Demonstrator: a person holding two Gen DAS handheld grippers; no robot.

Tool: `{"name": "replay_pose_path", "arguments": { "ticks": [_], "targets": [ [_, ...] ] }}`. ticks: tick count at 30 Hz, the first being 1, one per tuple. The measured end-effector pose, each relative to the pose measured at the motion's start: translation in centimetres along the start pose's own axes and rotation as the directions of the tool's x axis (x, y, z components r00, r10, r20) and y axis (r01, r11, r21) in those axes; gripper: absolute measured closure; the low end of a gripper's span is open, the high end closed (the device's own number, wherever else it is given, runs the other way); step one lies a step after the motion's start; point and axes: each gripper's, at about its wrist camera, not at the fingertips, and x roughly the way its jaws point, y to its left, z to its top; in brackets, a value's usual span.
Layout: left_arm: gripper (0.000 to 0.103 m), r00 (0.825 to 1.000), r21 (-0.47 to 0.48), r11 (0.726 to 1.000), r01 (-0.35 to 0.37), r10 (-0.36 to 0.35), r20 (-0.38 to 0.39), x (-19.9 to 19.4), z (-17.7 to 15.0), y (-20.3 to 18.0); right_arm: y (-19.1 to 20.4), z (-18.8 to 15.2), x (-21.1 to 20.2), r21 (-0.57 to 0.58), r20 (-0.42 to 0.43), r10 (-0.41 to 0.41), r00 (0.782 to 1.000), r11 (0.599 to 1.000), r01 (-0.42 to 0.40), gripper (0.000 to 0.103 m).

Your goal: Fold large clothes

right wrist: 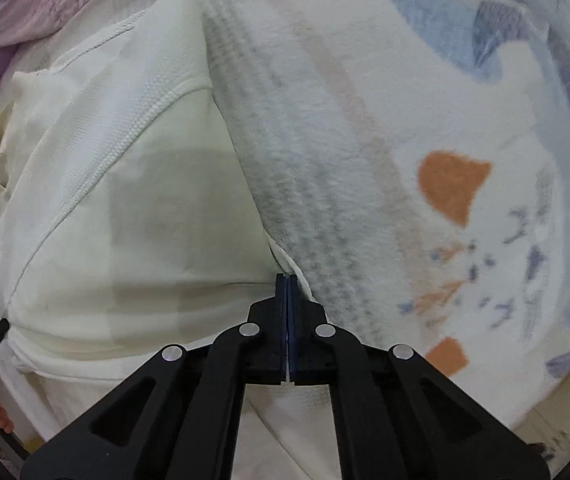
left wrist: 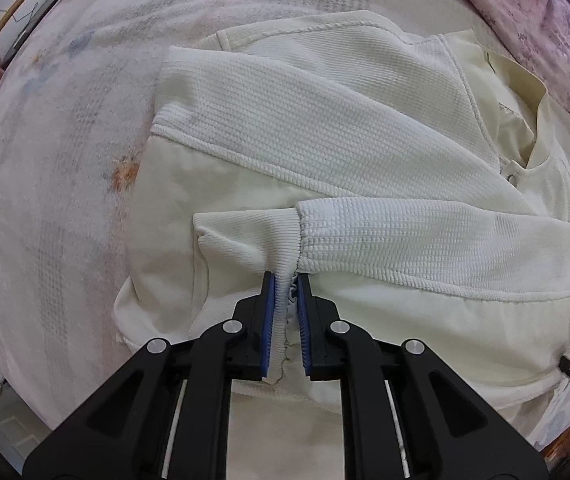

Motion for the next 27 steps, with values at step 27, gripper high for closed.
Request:
{"name": "replay_pose_path", "arguments": {
  "ticks": [27],
  "targets": [
    [0.080,0.997,-0.030,0.999,-0.043,0.041,-0.060,1.8,-0.3,0.6,3.7,6.9,2.9,-0.272,-0.187,-0.014,0.982,0.962,-0.038,0.102]
  ]
}}
